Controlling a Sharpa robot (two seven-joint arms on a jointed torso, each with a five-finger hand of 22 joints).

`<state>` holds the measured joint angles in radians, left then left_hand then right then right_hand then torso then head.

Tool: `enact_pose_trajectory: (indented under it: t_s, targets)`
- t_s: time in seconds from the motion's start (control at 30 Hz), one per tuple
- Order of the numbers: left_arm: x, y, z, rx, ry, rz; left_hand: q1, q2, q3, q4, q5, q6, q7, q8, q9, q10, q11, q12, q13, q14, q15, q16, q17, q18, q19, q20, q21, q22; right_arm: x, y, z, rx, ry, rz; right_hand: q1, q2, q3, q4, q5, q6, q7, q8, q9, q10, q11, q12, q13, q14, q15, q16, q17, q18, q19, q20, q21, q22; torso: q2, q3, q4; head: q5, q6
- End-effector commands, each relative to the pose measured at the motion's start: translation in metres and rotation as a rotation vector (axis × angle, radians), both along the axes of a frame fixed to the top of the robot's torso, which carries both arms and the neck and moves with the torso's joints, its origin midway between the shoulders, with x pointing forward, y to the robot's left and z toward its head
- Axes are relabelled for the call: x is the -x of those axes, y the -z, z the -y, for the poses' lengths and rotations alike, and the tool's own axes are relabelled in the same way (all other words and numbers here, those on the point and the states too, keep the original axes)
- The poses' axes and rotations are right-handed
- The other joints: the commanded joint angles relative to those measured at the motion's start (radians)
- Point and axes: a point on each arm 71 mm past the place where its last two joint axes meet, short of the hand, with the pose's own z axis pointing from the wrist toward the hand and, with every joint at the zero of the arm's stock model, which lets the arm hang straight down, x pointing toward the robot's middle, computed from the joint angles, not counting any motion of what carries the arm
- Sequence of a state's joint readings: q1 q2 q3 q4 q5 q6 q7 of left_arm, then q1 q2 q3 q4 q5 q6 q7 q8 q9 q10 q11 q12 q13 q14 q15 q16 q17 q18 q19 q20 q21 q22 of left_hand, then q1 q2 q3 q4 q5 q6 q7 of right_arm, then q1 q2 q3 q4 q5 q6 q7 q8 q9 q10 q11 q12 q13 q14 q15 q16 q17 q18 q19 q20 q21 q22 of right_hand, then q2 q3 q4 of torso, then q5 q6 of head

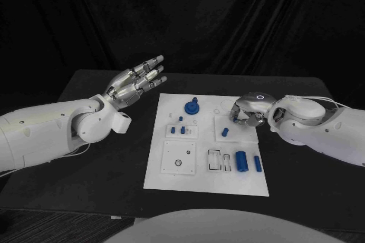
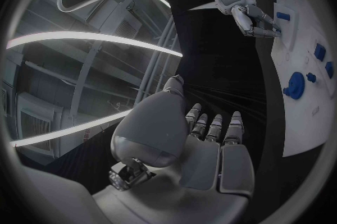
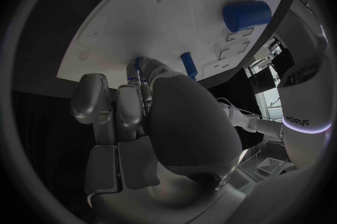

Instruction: Assemble the parts on the task board

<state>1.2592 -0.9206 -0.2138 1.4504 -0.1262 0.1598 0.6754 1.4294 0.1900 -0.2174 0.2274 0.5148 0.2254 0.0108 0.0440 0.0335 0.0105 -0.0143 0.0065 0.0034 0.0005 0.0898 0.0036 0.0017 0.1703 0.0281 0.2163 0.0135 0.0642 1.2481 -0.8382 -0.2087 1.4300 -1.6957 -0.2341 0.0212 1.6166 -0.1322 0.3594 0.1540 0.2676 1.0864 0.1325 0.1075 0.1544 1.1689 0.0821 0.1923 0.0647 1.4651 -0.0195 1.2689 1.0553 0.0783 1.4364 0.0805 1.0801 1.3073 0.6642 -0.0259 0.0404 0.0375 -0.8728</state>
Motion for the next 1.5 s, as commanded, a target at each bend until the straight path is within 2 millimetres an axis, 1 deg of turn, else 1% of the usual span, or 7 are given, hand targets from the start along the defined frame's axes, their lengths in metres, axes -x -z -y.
enact_pose_trajectory:
  t_s: [0.03, 0.47, 0.6, 0.8, 1.03, 1.27, 1.5]
  targets:
    - [0.001, 0.0, 0.001, 0.017, 0.013, 0.004, 0.009, -0.001, 0.002, -0.006, 0.004, 0.005, 0.0, 0.006, 0.001, -0.001, -0.005, -0.003, 0.0, 0.0, 0.008, -0.004, -0.002, 0.011, 0.0, 0.008, 0.006, 0.001, -0.001, -0.004, 0.004, -0.022, 0.022, 0.052, -0.019, -0.024, 0.029, 0.001, -0.015, 0.007, 0.002, -0.005, 0.002, 0.024, -0.015, -0.006, 0.005, 0.005, 0.002, -0.007, -0.004, 0.013, -0.002, 0.002, -0.002, 0.143, 0.0, -0.0003, 0.0002, 0.001, 0.0]
    - [0.0, 0.0, 0.002, 0.013, 0.013, 0.0, 0.01, 0.0, 0.003, -0.007, 0.007, 0.006, 0.001, 0.007, 0.001, -0.001, -0.004, -0.003, 0.0, 0.0, 0.008, -0.004, -0.002, 0.011, 0.001, 0.009, 0.006, 0.001, 0.001, -0.024, 0.006, -0.075, 0.019, 0.127, -0.047, -0.034, 0.058, 0.003, -0.05, 0.015, -0.001, -0.005, 0.006, 0.031, -0.017, -0.01, 0.006, 0.005, 0.001, -0.011, -0.007, 0.014, -0.003, 0.002, -0.005, 0.142, -0.001, -0.0014, 0.0002, 0.009, 0.0]
    - [0.0, 0.001, 0.002, 0.011, 0.013, -0.001, 0.01, 0.002, 0.003, -0.008, 0.009, 0.005, 0.001, 0.007, 0.001, -0.001, -0.004, -0.003, 0.0, 0.0, 0.009, -0.003, -0.002, 0.011, 0.001, 0.009, 0.006, 0.001, 0.002, -0.038, 0.003, -0.088, 0.012, 0.154, -0.049, -0.035, 0.06, 0.003, -0.054, 0.017, -0.001, -0.004, 0.007, 0.032, -0.018, -0.01, 0.006, 0.005, 0.0, -0.011, -0.006, 0.014, -0.003, 0.002, -0.005, 0.142, -0.001, -0.0026, 0.0007, 0.009, 0.0]
    - [-0.001, 0.001, 0.003, 0.008, 0.014, -0.004, 0.011, 0.002, 0.004, -0.008, 0.01, 0.004, 0.002, 0.007, 0.0, -0.001, -0.003, -0.003, 0.0, 0.0, 0.01, -0.003, -0.001, 0.011, 0.001, 0.01, 0.006, 0.001, 0.008, -0.058, -0.003, -0.109, -0.006, 0.181, -0.051, -0.036, 0.063, 0.003, -0.058, 0.019, -0.002, -0.004, 0.008, 0.034, -0.019, -0.01, 0.007, 0.005, 0.0, -0.011, -0.006, 0.014, -0.003, 0.002, -0.004, 0.142, 0.0, -0.0017, 0.0014, 0.009, 0.0]
    - [-0.001, 0.002, 0.004, 0.006, 0.018, -0.008, 0.011, 0.004, 0.005, -0.008, 0.01, 0.0, 0.002, 0.006, 0.0, -0.002, -0.003, -0.003, 0.0, 0.0, 0.01, -0.004, -0.002, 0.011, 0.001, 0.01, 0.006, 0.0, 0.028, -0.067, -0.029, -0.135, -0.077, 0.16, -0.055, -0.037, 0.07, -0.002, -0.062, 0.029, -0.007, 0.0, 0.011, 0.048, -0.024, -0.005, 0.01, 0.01, -0.004, -0.005, 0.003, 0.012, 0.001, 0.0, 0.004, 0.144, 0.0, -0.0018, 0.0007, 0.01, 0.0]
    - [-0.001, 0.003, 0.005, 0.003, 0.021, -0.015, 0.012, 0.007, 0.006, -0.009, 0.011, -0.002, 0.001, 0.005, -0.001, -0.002, -0.002, -0.003, 0.0, 0.0, 0.011, -0.004, -0.002, 0.01, 0.0, 0.01, 0.005, -0.001, 0.05, -0.062, -0.072, -0.141, -0.195, 0.09, -0.06, -0.039, 0.081, -0.012, -0.041, 0.038, -0.011, 0.002, 0.014, 0.056, -0.028, -0.004, 0.012, 0.016, -0.008, 0.003, 0.016, 0.01, 0.008, -0.005, 0.019, 0.147, 0.0, -0.0011, 0.0005, 0.019, 0.0]
    - [0.0, 0.004, 0.007, 0.001, 0.025, -0.021, 0.015, 0.013, 0.009, -0.011, 0.013, -0.004, 0.001, 0.005, -0.001, -0.002, 0.0, -0.003, 0.0, 0.0, 0.012, -0.004, -0.002, 0.01, 0.0, 0.011, 0.005, -0.003, 0.06, -0.051, -0.101, -0.132, -0.266, 0.036, -0.064, -0.04, 0.085, -0.015, -0.034, 0.035, -0.01, -0.001, 0.013, 0.058, -0.028, -0.006, 0.012, 0.017, -0.009, 0.003, 0.016, 0.01, 0.008, -0.006, 0.018, 0.147, 0.0, 0.0004, -0.0002, 0.019, 0.0]
